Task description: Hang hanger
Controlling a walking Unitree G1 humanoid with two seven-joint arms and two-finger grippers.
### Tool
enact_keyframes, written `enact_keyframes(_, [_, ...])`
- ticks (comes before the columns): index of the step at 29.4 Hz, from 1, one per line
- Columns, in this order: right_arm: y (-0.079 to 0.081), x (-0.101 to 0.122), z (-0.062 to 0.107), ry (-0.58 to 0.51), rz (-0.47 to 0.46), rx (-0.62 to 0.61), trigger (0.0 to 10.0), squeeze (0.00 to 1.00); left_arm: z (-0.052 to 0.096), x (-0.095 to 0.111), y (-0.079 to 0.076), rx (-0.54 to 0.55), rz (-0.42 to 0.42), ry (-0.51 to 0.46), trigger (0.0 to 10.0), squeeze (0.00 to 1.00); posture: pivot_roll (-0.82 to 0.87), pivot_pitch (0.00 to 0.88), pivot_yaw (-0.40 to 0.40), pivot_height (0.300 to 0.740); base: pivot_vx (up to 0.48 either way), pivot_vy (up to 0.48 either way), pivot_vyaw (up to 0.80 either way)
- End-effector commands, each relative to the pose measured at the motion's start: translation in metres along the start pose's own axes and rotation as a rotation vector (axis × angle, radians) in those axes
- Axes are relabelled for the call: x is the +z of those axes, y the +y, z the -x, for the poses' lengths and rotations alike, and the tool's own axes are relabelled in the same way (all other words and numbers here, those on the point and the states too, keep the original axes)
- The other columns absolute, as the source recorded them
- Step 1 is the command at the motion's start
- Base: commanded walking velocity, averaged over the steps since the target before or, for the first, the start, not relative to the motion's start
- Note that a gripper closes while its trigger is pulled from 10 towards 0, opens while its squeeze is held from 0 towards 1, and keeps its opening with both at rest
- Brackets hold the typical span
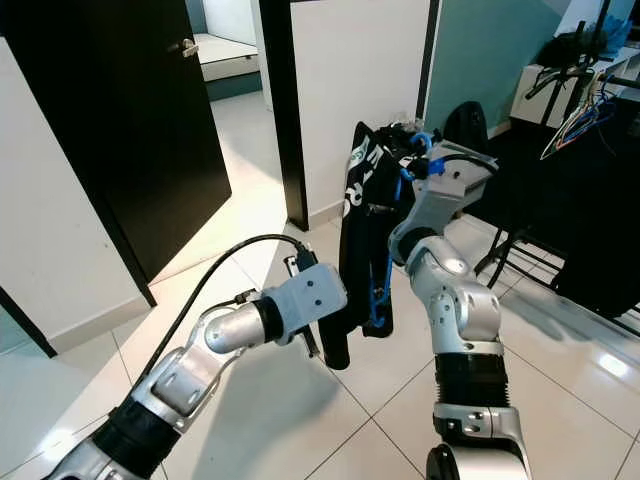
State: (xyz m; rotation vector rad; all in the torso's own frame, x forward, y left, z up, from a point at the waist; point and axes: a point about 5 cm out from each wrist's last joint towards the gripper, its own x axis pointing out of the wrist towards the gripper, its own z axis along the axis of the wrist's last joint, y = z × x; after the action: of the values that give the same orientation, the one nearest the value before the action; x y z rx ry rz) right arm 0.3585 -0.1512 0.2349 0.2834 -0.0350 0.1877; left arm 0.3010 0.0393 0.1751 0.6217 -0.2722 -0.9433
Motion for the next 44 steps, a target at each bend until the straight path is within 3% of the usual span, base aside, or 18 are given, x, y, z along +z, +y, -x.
enact_keyframes(1, [-0.014, 0.016, 0.001, -0.100, -0.023, -0.082, 10.0, 0.00, 0.006, -0.012, -0.011, -0.059, 0.012, 0.066, 10.0, 0.00, -0.02, 0.000, 0.011, 0.740, 0.000, 0.000, 0.00])
enact_keyframes(6, [-0.027, 0.021, 0.001, -0.150, -0.168, -0.165, 10.0, 0.00, 0.007, -0.014, -0.011, -0.041, 0.026, 0.081, 10.0, 0.00, -0.02, 0.000, 0.009, 0.740, 0.000, 0.000, 0.00])
enact_keyframes(9, [-0.028, 0.021, 0.001, -0.152, -0.191, -0.175, 10.0, 0.00, 0.006, -0.015, -0.010, -0.026, 0.014, 0.089, 10.0, 0.00, -0.02, 0.000, 0.004, 0.740, 0.000, 0.000, 0.00])
enact_keyframes(14, [-0.026, 0.019, 0.000, -0.142, -0.185, -0.159, 10.0, 0.00, 0.005, -0.015, -0.010, -0.021, 0.014, 0.090, 10.0, 0.00, -0.02, 0.000, 0.000, 0.740, 0.000, 0.000, 0.00])
enact_keyframes(16, [-0.013, 0.020, 0.000, -0.164, -0.151, -0.081, 10.0, 0.00, 0.004, -0.017, -0.014, -0.028, 0.026, 0.105, 10.0, 0.00, -0.03, 0.000, 0.002, 0.740, 0.000, 0.000, 0.00])
enact_keyframes(23, [-0.001, 0.021, 0.001, -0.170, -0.070, 0.001, 10.0, 0.00, 0.000, -0.013, -0.026, -0.094, 0.053, 0.093, 10.0, 0.00, -0.04, 0.000, 0.002, 0.740, 0.000, 0.000, 0.00])
enact_keyframes(24, [0.001, 0.019, 0.001, -0.162, -0.055, 0.010, 10.0, 0.00, 0.000, -0.013, -0.027, -0.102, 0.062, 0.088, 10.0, 0.18, -0.04, 0.000, 0.005, 0.740, 0.000, 0.000, 0.00])
enact_keyframes(25, [0.002, 0.017, 0.001, -0.154, -0.040, 0.017, 10.0, 0.00, 0.000, -0.012, -0.028, -0.110, 0.072, 0.084, 10.0, 0.61, -0.04, 0.000, 0.007, 0.740, 0.000, 0.000, 0.00])
enact_keyframes(26, [0.002, 0.017, 0.001, -0.154, -0.040, 0.017, 10.0, 0.00, 0.000, -0.012, -0.028, -0.110, 0.072, 0.084, 10.0, 0.61, -0.04, 0.000, 0.007, 0.740, 0.000, 0.000, 0.00])
enact_keyframes(27, [0.003, 0.016, 0.001, -0.148, -0.032, 0.023, 10.0, 0.00, 0.000, -0.012, -0.030, -0.120, 0.087, 0.079, 10.0, 1.00, -0.04, 0.000, 0.007, 0.740, 0.000, 0.000, 0.00])
enact_keyframes(34, [0.004, 0.010, 0.003, -0.124, 0.040, 0.068, 10.0, 0.00, 0.006, -0.001, -0.031, -0.173, 0.140, 0.024, 10.0, 1.00, -0.04, 0.000, 0.008, 0.740, 0.000, 0.000, 0.00])
enact_keyframes(37, [0.000, 0.008, 0.006, -0.118, 0.060, 0.113, 10.0, 0.00, 0.019, 0.024, -0.017, -0.227, 0.219, -0.107, 10.0, 1.00, -0.03, 0.000, 0.000, 0.740, 0.000, 0.000, 0.00])
enact_keyframes(38, [0.000, 0.008, 0.006, -0.118, 0.060, 0.113, 10.0, 0.00, 0.019, 0.024, -0.017, -0.227, 0.219, -0.107, 10.0, 1.00, -0.03, 0.000, 0.000, 0.740, 0.000, 0.000, 0.00])
enact_keyframes(40, [-0.001, 0.012, 0.010, -0.123, 0.053, 0.197, 10.0, 0.00, 0.024, 0.039, 0.001, -0.164, 0.271, -0.200, 10.0, 1.00, -0.03, 0.000, -0.002, 0.740, 0.000, 0.000, 0.00])
enact_keyframes(43, [-0.001, 0.013, 0.012, -0.125, 0.051, 0.233, 10.0, 0.00, 0.025, 0.043, 0.008, -0.134, 0.287, -0.227, 10.0, 1.00, -0.03, 0.000, -0.003, 0.740, 0.000, 0.000, 0.00])
enact_keyframes(44, [-0.002, 0.015, 0.017, -0.121, 0.063, 0.294, 10.0, 0.00, 0.027, 0.047, 0.019, -0.075, 0.310, -0.265, 10.0, 1.00, -0.03, 0.000, -0.004, 0.740, 0.000, 0.000, 0.00])
